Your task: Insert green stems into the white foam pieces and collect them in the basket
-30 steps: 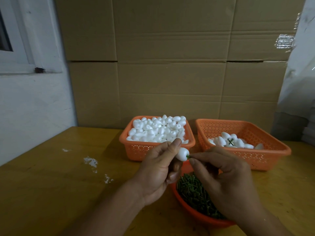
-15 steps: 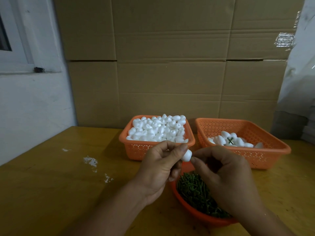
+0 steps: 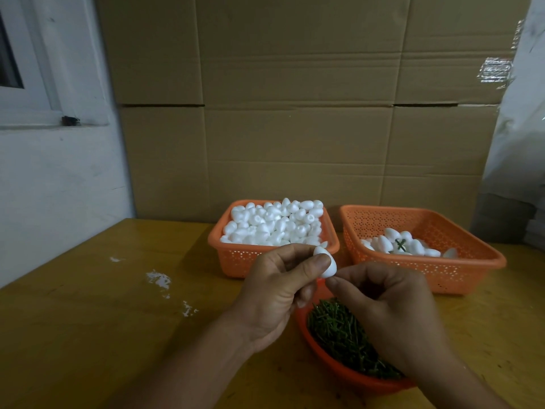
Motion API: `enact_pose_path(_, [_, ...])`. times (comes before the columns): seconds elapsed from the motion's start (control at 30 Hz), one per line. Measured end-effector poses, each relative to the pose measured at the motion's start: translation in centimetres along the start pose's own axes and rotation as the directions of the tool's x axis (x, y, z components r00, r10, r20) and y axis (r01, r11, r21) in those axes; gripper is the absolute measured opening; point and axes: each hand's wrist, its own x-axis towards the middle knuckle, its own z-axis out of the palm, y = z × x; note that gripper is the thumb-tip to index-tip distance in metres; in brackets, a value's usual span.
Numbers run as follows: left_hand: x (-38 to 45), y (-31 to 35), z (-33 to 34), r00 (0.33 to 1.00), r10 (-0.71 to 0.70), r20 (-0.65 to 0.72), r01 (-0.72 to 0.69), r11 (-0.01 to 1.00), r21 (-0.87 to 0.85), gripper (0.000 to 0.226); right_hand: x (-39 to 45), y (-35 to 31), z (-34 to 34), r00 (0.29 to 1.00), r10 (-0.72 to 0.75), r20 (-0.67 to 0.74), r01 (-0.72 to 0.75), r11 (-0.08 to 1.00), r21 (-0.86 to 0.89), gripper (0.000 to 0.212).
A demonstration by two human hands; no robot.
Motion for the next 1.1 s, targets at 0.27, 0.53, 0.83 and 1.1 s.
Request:
enact_pose_path(0.27, [-0.1, -0.1, 0.3, 0.995, 0.099, -0.032, -0.093, 0.985, 0.148, 0.023, 0.0, -0.3, 0.3, 1.000, 0.020, 0.011, -0.022, 0.988, 0.153, 0.004])
enact_pose_path(0.53, [-0.4, 0.0, 1.0, 0.968, 0.238, -0.074, -0.205, 0.929, 0.308, 0.026, -0.2, -0.8, 1.0, 1.000, -0.013, 0.011, 0.009, 0.958, 0.288, 0.008])
enact_pose_path(0.83, [-0.6, -0.1, 1.3, 0.961, 0.271, -0.058, -0.237, 0.912, 0.333, 0.023, -0.3, -0.3, 1.1, 0.998, 0.038, 0.056, -0.054, 0.946, 0.319, 0.014])
enact_pose_path(1.1, [-0.5, -0.7, 1.4, 0.962, 0.260, -0.083, -0.216, 0.913, 0.347, 0.072, 0.1, -0.5, 1.0, 0.986, 0.141, 0.093, -0.165, 0.913, 0.372, 0.013])
